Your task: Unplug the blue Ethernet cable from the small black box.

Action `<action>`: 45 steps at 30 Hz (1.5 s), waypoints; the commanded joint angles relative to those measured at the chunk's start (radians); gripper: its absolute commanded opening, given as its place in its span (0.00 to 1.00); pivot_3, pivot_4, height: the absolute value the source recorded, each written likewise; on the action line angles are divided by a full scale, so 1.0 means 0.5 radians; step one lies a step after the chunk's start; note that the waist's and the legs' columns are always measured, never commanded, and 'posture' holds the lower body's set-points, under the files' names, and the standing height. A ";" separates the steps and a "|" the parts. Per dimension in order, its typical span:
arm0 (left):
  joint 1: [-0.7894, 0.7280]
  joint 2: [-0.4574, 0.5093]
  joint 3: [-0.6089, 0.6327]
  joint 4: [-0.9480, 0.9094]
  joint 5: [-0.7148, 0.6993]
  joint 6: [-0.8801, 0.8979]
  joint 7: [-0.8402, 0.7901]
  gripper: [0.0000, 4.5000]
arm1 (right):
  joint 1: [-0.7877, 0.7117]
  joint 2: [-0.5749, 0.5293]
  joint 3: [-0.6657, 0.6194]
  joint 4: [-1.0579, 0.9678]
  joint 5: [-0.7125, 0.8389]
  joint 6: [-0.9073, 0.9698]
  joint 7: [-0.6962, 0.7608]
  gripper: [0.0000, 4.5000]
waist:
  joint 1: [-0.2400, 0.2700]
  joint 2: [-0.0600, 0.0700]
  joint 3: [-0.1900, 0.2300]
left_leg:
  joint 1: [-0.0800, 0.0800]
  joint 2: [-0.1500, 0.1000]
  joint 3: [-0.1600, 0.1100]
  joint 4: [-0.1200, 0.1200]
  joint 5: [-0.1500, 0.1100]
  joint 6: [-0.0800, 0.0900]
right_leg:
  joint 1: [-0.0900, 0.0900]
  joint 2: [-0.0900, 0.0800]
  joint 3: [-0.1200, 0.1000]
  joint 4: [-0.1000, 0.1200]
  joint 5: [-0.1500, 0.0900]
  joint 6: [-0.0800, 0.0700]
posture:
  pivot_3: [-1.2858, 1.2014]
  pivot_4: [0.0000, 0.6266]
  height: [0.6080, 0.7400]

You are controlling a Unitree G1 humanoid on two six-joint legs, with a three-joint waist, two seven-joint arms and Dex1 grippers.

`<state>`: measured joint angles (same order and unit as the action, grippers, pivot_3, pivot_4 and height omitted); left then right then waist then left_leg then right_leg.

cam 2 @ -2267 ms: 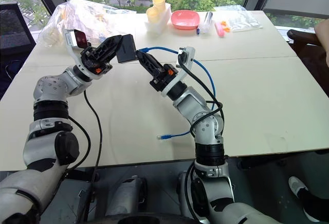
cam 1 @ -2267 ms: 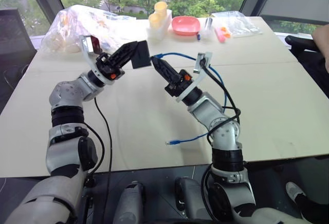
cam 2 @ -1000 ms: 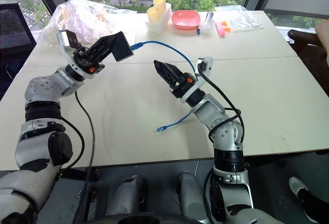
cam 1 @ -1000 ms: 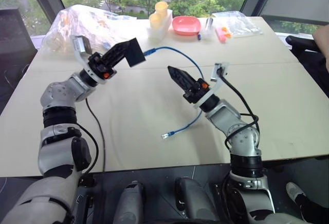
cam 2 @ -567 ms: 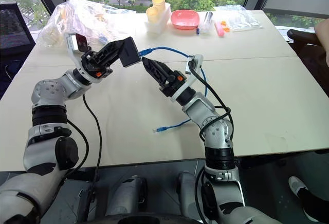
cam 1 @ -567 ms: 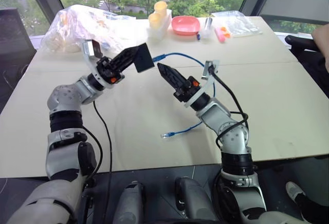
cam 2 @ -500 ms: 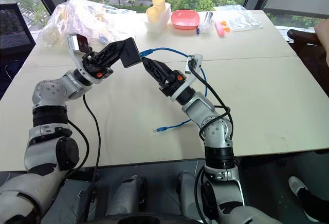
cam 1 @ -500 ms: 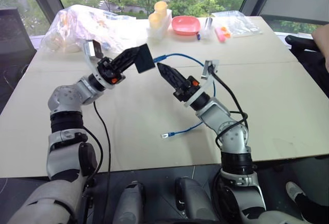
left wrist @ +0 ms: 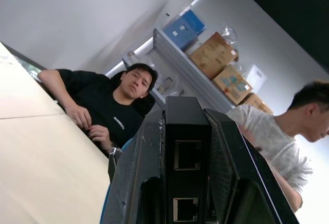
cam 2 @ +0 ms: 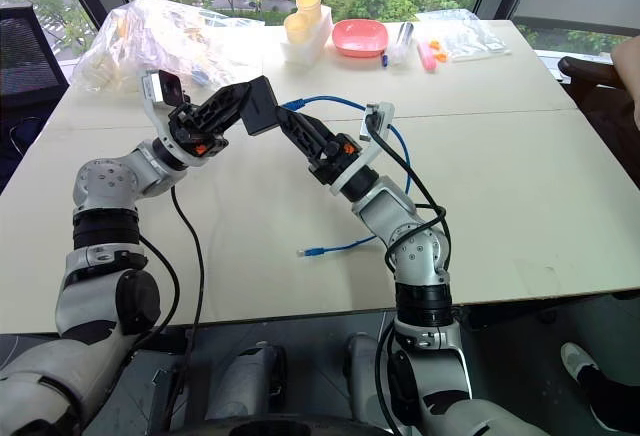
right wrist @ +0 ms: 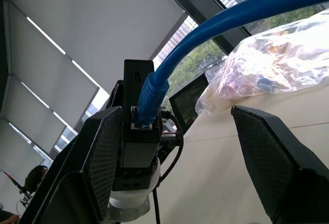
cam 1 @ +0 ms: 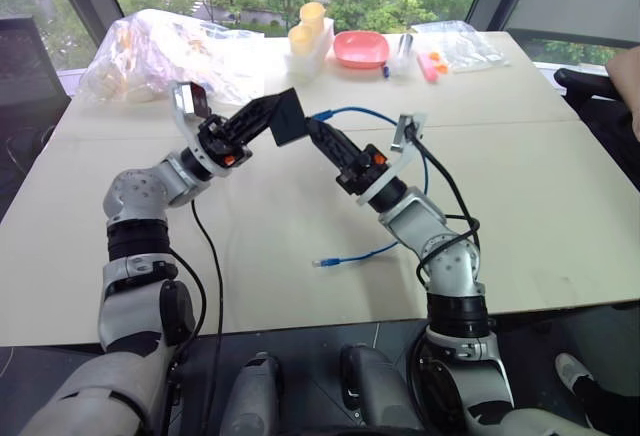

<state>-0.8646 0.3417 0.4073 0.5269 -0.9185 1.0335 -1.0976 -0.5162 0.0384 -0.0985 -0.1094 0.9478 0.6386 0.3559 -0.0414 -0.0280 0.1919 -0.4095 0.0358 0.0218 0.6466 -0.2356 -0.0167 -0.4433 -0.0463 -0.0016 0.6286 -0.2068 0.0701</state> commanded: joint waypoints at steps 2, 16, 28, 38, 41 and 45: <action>0.006 0.005 0.002 -0.081 -0.053 -0.003 -0.006 0.13 | -0.042 0.031 -0.019 -0.034 0.021 -0.041 0.022 0.60 | -0.001 0.000 0.000 | 0.000 0.000 0.000 0.000 0.000 0.000 | 0.000 0.000 0.000 0.000 0.000 0.000 | 0.52 0.24 1.00; -0.004 0.025 0.004 -0.047 -0.039 -0.044 0.001 0.13 | -0.014 0.036 0.005 -0.065 0.047 0.002 0.048 0.00 | 0.000 0.000 0.000 | 0.000 0.000 0.000 0.000 0.000 0.000 | 0.000 0.000 0.000 0.000 -0.001 -0.001 | 0.52 0.24 1.00; -0.055 0.346 0.077 0.146 0.019 -0.159 -0.054 0.13 | -0.062 -0.102 -0.416 0.075 0.193 -0.147 -0.150 0.00 | -0.001 0.001 0.000 | 0.000 0.000 0.000 -0.001 0.000 0.000 | 0.000 -0.001 0.000 -0.001 -0.003 -0.006 | 0.52 0.24 1.00; -0.003 0.122 -0.467 -0.018 0.662 -0.895 0.139 0.13 | -0.143 -0.223 -0.528 0.450 -0.087 -0.191 -0.494 0.00 | 0.023 0.001 0.000 | -0.001 -0.002 0.002 -0.001 0.000 0.000 | 0.001 -0.004 0.001 -0.004 -0.004 -0.007 | 0.52 0.24 1.00; 0.022 -0.091 -0.610 -0.079 0.894 -1.343 0.273 0.13 | -0.141 -0.298 -0.549 0.553 -0.227 -0.174 -0.701 0.00 | 0.057 0.001 0.000 | -0.001 -0.003 0.005 -0.002 0.000 0.000 | 0.001 -0.007 0.003 -0.007 -0.004 -0.008 | 0.52 0.24 1.00; 0.040 -0.250 -0.716 -0.001 1.094 -1.722 0.379 0.13 | -0.053 -0.455 -0.436 0.437 -0.418 -0.038 -0.762 0.27 | 0.056 0.002 0.001 | -0.012 -0.003 0.006 -0.003 -0.001 0.002 | -0.005 -0.005 0.004 -0.016 -0.001 -0.004 | 0.52 0.24 1.00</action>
<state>-0.8322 0.2138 0.0487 0.5357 -0.4046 0.2564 -0.9318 -0.5442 -0.1646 -0.3344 0.1775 0.7739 0.5999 -0.0180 -0.0134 -0.0271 0.1922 -0.4165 0.0341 0.0247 0.6455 -0.2371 -0.0142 -0.4459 -0.0489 0.0003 0.6196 -0.2067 0.0697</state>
